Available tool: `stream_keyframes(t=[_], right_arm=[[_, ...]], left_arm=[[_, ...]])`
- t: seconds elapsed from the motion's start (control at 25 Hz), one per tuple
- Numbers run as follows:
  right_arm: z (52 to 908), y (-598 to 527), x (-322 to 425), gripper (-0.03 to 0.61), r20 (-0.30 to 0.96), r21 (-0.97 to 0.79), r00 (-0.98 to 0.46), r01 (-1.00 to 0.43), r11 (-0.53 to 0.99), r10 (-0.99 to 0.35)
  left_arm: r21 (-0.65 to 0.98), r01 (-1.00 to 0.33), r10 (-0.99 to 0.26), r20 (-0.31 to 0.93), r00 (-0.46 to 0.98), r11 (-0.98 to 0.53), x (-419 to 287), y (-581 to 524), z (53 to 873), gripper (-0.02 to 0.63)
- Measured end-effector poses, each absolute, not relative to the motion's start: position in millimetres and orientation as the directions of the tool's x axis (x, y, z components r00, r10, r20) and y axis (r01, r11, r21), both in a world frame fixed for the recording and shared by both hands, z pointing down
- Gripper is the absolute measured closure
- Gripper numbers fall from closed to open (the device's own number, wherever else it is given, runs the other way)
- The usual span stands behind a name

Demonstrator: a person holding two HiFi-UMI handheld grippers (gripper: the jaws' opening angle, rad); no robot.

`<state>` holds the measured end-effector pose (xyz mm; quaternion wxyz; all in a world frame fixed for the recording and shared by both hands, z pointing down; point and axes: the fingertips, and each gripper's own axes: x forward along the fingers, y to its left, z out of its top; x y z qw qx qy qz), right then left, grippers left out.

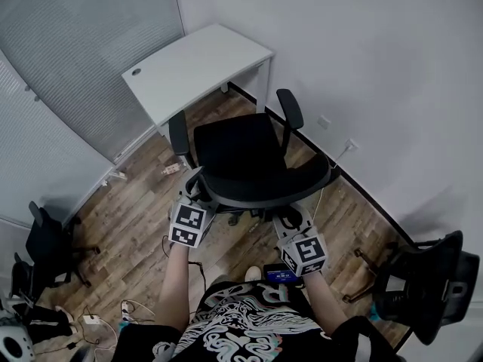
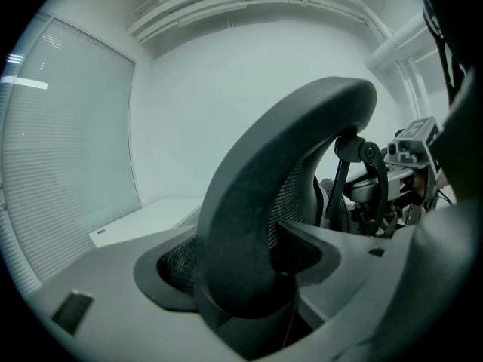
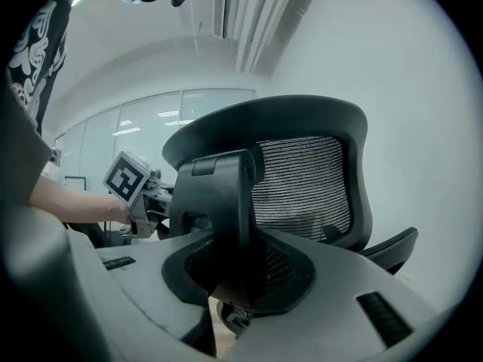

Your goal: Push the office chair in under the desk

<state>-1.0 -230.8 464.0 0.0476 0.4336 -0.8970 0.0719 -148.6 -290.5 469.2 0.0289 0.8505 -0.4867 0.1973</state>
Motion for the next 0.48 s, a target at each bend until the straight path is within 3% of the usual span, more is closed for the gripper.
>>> stream_keyframes(t=[0.48], right_arm=[[463, -263, 22, 0.499, 0.138, -0.083, -0.621, -0.784, 0.616, -0.772]], left_arm=[[-0.119, -0.842, -0.815, 0.354, 0.459, -0.526, -132, -308, 467, 0.310]])
